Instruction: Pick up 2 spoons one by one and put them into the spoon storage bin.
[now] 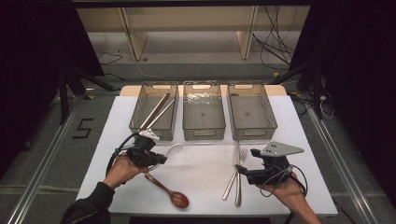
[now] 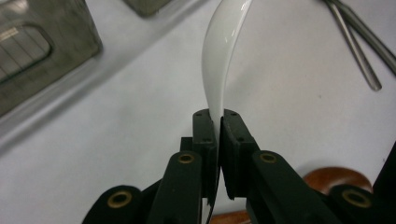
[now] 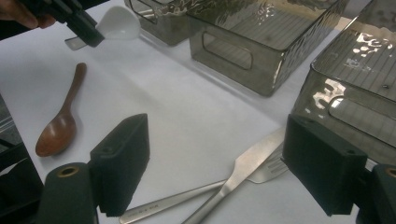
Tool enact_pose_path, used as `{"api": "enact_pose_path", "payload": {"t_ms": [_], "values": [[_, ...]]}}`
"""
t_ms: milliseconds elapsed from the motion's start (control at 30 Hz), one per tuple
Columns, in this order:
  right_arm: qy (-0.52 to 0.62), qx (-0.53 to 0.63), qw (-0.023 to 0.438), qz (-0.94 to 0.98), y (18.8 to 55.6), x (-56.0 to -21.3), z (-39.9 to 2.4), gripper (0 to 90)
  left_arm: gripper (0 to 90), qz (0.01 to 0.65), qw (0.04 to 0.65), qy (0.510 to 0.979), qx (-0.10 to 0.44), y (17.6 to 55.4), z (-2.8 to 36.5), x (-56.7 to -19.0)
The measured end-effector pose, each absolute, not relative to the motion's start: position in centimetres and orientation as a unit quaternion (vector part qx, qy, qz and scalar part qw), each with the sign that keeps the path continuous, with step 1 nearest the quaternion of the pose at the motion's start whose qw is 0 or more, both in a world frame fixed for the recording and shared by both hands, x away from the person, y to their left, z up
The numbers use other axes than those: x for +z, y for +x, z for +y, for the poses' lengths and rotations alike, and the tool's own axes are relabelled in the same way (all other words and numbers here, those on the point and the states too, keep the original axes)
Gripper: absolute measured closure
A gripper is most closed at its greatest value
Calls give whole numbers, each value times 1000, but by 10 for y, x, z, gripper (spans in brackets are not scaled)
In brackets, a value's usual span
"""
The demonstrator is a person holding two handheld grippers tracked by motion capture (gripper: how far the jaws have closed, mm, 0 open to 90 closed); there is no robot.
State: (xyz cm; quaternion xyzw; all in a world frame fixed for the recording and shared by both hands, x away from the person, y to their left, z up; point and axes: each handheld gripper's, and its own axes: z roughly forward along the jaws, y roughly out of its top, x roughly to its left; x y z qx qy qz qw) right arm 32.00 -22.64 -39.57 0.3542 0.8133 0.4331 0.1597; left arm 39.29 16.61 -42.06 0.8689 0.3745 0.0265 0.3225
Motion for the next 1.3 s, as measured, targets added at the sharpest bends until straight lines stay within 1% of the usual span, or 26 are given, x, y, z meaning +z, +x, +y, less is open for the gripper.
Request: {"api": "enact_pose_path", "payload": {"t_ms": [100, 400, 867, 1300], "values": [[356, 434, 160, 812, 320, -396, -227, 239, 850, 374, 341, 862, 25, 397, 162, -414], [356, 435, 160, 811, 320, -396, -226, 239, 850, 365, 367, 855, 39, 416, 144, -396], [354, 436, 158, 812, 320, -395, -226, 239, 849, 360, 383, 849, 50, 443, 123, -378], [354, 437, 157, 812, 320, -395, -226, 240, 849, 361, 382, 848, 63, 462, 112, -367]]}}
